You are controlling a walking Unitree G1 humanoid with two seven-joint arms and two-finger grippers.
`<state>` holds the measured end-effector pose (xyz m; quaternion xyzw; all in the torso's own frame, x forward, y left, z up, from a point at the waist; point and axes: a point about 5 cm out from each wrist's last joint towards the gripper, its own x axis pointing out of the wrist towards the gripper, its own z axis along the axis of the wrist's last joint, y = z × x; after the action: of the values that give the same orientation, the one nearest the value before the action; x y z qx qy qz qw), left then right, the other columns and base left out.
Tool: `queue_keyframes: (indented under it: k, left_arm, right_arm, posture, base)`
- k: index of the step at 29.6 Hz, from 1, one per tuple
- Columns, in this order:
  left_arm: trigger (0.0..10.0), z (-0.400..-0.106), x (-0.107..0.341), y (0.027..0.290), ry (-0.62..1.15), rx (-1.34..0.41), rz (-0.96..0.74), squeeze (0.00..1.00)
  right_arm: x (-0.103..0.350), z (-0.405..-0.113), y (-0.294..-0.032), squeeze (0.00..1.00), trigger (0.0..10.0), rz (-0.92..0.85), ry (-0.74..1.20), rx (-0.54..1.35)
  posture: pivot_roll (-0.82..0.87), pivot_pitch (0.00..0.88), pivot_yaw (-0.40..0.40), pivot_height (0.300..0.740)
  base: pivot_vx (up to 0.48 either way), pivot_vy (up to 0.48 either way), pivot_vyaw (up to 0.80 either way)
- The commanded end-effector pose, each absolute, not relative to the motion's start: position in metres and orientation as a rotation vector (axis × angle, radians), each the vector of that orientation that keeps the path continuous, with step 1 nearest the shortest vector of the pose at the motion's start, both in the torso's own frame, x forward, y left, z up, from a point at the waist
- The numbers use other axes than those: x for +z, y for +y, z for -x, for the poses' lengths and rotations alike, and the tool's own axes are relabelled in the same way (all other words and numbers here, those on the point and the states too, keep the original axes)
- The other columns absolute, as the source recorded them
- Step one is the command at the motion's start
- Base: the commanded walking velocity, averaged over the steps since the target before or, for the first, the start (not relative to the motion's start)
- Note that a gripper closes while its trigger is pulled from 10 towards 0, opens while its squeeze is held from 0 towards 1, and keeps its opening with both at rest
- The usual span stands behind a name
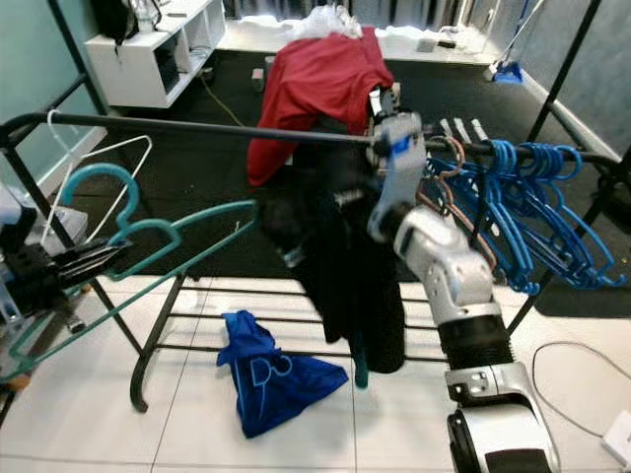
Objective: Hang hanger
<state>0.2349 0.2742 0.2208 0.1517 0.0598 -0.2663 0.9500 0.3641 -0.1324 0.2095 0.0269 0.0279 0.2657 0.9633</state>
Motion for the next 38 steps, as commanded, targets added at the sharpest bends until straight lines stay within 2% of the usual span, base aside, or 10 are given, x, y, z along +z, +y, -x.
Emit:
queue_keyframes:
  k: [1, 6, 13, 14, 15, 16, 19, 20, 27, 38]
  left_arm:
    - [0.0, -0.235, 0.212, 0.283, 0.204, -0.487, -0.336, 0.00]
    - [0.0, -0.224, 0.174, 0.297, 0.427, -0.365, -0.341, 0.00]
    - [0.0, -0.178, 0.149, 0.247, 0.571, -0.780, -0.239, 0.00]
    - [1.7, -0.175, 0.154, 0.241, 0.545, -0.839, -0.223, 0.00]
    - [1.7, -0.175, 0.154, 0.241, 0.545, -0.839, -0.223, 0.00]
    - [8.7, -0.184, 0.158, 0.246, 0.495, -0.772, -0.231, 0.00]
    - [8.7, -0.198, 0.160, 0.254, 0.429, -0.666, -0.249, 0.00]
    - [10.0, -0.215, 0.157, 0.246, 0.286, -0.538, -0.138, 0.00]
    - [10.0, -0.233, 0.135, 0.204, 0.096, -0.132, 0.192, 0.00]
    - [10.0, -0.244, 0.138, 0.212, 0.065, 0.092, 0.150, 0.00]
  right_arm:
    - [0.210, -0.364, -0.133, 0.00, 0.0, -0.038, 0.041, 0.526]
    - [0.187, -0.363, -0.137, 0.00, 0.0, -0.014, 0.094, 0.459]
    - [0.204, -0.371, -0.152, 0.00, 0.0, -0.132, -0.028, 0.344]
    - [0.204, -0.372, -0.151, 0.00, 0.0, -0.112, -0.024, 0.353]
    - [0.204, -0.372, -0.151, 0.00, 0.0, -0.112, -0.024, 0.353]
    - [0.193, -0.369, -0.144, 0.00, 2.2, -0.063, 0.043, 0.416]
    - [0.181, -0.364, -0.137, 0.00, 2.2, -0.011, 0.090, 0.476]
    - [0.162, -0.358, -0.130, 0.00, 10.0, 0.014, 0.134, 0.509]
    - [0.136, -0.348, -0.125, 0.00, 10.0, 0.024, 0.149, 0.552]
    - [0.134, -0.352, -0.122, 0.00, 10.0, 0.011, 0.143, 0.608]
  posture:
    - [0.00, 0.057, -0.062, 0.740]
    - [0.00, 0.062, -0.065, 0.740]
    - [0.00, 0.064, -0.074, 0.740]
    - [0.00, 0.063, -0.073, 0.740]
    - [0.00, 0.063, -0.073, 0.740]
    - [0.00, 0.063, -0.074, 0.740]
    - [0.01, 0.062, -0.071, 0.740]
    - [0.01, 0.060, -0.064, 0.740]
    - [0.01, 0.063, -0.076, 0.740]
    - [0.03, 0.048, -0.105, 0.740]
  base:
    - [0.000, 0.000, 0.00]
    - [0.000, 0.000, 0.00]
    - [0.000, 0.000, 0.00]
    - [0.000, 0.000, 0.00]
    - [0.000, 0.000, 0.00]
    - [0.000, 0.000, 0.00]
    - [0.000, 0.000, 0.00]
    - [0.000, 0.000, 0.00]
    - [0.000, 0.000, 0.23]
    - [0.000, 0.000, 0.80]
